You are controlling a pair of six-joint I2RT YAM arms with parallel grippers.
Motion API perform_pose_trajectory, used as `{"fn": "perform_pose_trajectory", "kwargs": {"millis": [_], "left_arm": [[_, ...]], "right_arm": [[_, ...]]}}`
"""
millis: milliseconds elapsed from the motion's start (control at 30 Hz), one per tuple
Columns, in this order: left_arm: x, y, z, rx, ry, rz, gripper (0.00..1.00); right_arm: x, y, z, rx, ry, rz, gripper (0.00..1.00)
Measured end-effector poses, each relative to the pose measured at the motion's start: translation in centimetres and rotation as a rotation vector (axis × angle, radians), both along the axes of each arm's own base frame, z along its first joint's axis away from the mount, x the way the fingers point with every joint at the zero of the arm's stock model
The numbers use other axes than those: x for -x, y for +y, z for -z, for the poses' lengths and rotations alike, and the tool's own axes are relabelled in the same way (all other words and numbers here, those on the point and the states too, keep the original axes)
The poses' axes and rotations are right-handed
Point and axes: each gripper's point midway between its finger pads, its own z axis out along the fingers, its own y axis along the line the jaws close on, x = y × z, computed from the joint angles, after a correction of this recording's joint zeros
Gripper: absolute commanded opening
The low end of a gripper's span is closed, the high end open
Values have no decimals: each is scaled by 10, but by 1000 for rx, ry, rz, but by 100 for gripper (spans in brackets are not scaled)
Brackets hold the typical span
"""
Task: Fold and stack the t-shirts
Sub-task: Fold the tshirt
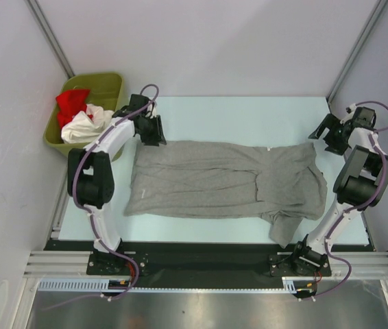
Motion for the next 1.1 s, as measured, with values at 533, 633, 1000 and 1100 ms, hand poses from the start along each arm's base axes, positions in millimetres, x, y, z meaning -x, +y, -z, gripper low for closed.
{"fn": "perform_pose_trajectory", "kwargs": {"millis": [533,633,1000,1100], "left_arm": [[-26,48,71,-74,153,-189,38],[-26,50,77,-79,169,-204,38],[-23,58,94,-84,215,-236,38],[-24,58,94,-79,218,-241,38]], "right_arm": [[-41,5,44,-20,35,-124,76],[-42,8,43,-21,37,-134,65],[-34,6,50,-30,62,-137,53],[-32,5,52,-34,67,-136,37]]}}
